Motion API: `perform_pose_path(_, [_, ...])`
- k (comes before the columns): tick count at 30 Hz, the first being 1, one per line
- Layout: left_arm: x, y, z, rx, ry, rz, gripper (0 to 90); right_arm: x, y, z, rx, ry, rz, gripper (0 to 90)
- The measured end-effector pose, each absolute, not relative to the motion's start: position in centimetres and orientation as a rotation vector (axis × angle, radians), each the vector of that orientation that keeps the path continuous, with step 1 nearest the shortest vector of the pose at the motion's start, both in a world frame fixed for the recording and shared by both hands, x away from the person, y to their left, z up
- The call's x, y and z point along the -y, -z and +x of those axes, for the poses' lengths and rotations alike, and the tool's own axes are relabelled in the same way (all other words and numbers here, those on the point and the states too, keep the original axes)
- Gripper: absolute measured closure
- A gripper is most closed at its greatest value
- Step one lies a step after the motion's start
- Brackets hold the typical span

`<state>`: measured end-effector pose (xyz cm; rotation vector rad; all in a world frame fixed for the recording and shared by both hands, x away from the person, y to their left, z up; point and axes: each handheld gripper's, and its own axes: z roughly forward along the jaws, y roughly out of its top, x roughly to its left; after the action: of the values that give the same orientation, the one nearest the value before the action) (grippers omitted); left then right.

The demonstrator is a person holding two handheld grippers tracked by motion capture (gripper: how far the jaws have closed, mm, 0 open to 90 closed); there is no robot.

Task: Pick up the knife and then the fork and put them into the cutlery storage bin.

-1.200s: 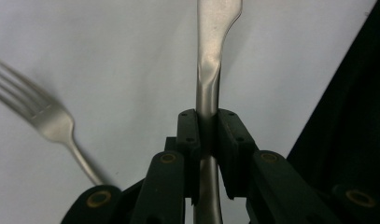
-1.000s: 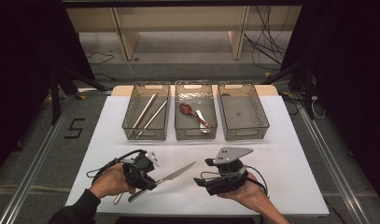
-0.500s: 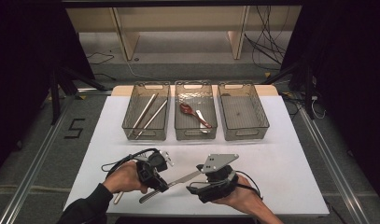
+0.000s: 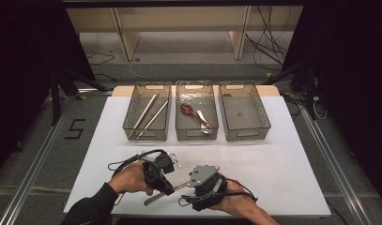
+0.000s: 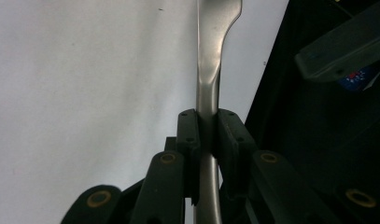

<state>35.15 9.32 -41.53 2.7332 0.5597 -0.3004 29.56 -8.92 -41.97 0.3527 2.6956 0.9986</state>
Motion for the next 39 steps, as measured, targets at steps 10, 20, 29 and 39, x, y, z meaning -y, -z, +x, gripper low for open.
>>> perform_pose_path(10, [-8.8,41.2,35.1,-0.52,0.319,2.752,79.1,8.0,42.8,29.2,-2.674,-0.886,0.235,43.3])
perform_pose_path(20, [-8.2,41.1,35.0,-0.51,0.343,2.753,79.0,7.8,43.2,29.0,-2.669,-0.836,0.165,55.3])
perform_pose_path(29, [-7.7,41.1,34.9,-0.477,0.371,2.767,79.0,7.7,43.6,28.8,-2.666,-0.787,0.125,63.2])
perform_pose_path(39, [-7.4,41.1,34.7,-0.46,0.394,2.774,78.9,7.9,43.8,28.7,-2.665,-0.728,0.026,74.8])
